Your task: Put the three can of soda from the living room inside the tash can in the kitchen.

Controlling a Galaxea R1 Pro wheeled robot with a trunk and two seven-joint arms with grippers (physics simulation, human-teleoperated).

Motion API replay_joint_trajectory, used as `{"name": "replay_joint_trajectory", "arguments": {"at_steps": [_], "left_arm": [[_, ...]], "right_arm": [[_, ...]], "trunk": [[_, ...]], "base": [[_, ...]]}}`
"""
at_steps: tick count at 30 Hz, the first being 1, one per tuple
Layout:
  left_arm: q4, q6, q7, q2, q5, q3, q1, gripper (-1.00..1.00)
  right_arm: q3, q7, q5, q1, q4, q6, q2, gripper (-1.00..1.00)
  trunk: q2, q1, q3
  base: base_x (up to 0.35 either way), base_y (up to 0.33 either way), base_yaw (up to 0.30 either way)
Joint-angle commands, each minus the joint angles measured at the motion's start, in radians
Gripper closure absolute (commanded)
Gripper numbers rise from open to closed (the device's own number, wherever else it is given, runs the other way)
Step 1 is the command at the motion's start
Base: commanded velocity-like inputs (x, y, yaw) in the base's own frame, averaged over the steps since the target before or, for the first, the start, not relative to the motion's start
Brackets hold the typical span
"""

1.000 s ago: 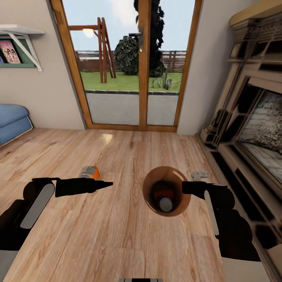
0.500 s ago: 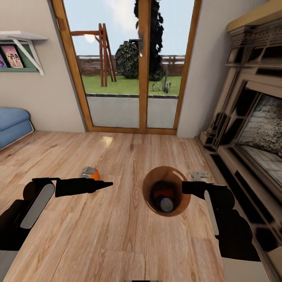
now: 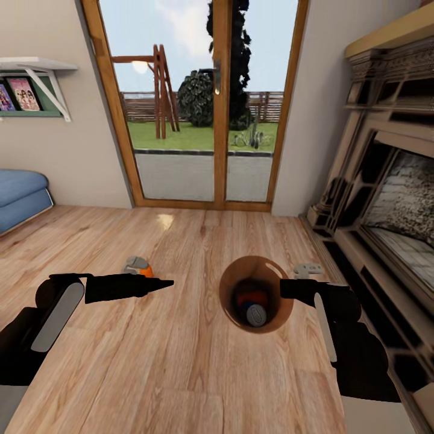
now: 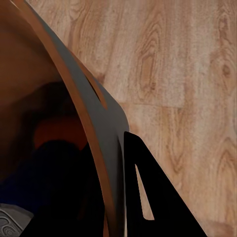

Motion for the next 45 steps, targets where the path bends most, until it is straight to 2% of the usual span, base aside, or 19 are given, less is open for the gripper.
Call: {"name": "replay_joint_trajectory", "arguments": {"at_steps": [1,21,28,45], "left_arm": [[0.0,0.0,0.0,0.0,0.0,0.0,0.0,-1.0],[0.0,0.0,-0.001,0.0,0.0,0.0,0.0,-1.0],[0.001,0.0,-0.001,-0.001,0.0,0.0,-0.001,-1.0],[0.0,0.0,0.0,-0.001,0.0,0.0,0.0,-1.0]], "right_arm": [[0.0,0.006,-0.02,0.0,0.0,0.002,0.0,1.0],[0.001,0.006,-0.02,0.0,0.0,0.002,0.0,1.0],[-0.001,0.006,-0.02,0.0,0.0,0.002,0.001,1.0],[-0.003,0.006,-0.02,0.0,0.0,0.002,-0.001,1.0]], "trunk": [[0.0,0.0,0.002],[0.0,0.0,0.033],[0.0,0.0,0.036],[0.0,0.0,0.036]], "base": [[0.0,0.0,0.0],[0.0,0.0,0.0],[0.0,0.0,0.002],[0.0,0.0,0.228]]}}
